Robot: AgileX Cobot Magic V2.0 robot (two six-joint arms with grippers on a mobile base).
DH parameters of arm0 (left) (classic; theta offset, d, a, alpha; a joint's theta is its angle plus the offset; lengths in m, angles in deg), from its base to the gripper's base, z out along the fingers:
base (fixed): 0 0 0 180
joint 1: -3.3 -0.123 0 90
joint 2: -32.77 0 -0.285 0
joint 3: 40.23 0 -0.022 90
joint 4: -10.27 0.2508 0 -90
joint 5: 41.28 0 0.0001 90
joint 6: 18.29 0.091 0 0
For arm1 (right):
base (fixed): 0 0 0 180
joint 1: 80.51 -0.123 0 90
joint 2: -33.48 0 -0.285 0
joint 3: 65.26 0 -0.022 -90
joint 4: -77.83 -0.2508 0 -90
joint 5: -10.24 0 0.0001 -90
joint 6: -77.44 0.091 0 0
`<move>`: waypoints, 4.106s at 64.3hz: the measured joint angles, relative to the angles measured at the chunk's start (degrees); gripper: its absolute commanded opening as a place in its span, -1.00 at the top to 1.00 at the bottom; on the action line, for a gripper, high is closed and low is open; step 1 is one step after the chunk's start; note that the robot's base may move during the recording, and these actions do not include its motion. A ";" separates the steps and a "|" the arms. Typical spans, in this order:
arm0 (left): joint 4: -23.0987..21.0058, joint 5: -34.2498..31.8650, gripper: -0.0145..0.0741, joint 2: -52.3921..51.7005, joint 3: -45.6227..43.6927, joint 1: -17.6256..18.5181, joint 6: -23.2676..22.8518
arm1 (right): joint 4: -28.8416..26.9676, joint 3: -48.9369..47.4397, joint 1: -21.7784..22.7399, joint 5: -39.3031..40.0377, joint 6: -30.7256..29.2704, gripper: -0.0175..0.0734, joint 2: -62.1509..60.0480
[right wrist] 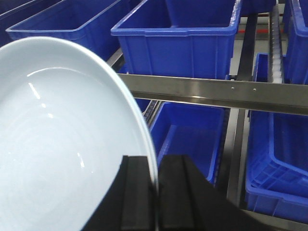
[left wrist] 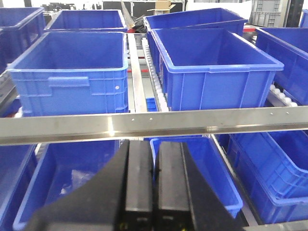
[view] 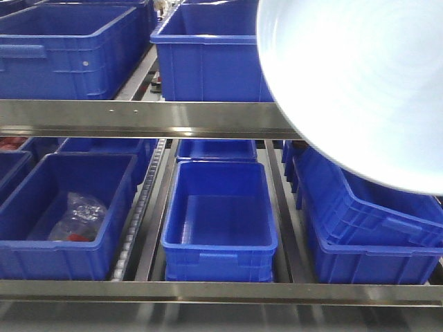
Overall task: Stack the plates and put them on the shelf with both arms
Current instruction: 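Drive the base up to the shelf of blue bins, plates held aloft, then carry the held plates with the right gripper over the nearest blue bin, then lower the plates into the blue bin and open the right gripper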
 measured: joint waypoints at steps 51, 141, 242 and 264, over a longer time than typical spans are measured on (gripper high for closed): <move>0.00 0.00 0.49 0.00 0.00 0.00 0.00 | 0.00 0.00 0.00 0.00 0.00 0.49 0.00; 0.00 0.00 0.49 0.00 0.00 0.00 0.00 | -0.04 0.00 0.00 0.00 0.00 0.49 0.00; 0.00 0.00 0.49 0.00 0.00 0.00 0.00 | -0.04 -10.62 0.00 -4.97 0.00 0.49 7.58; 0.00 0.00 0.49 0.00 0.00 0.00 0.00 | -0.04 -23.99 0.00 -5.05 0.00 0.49 28.43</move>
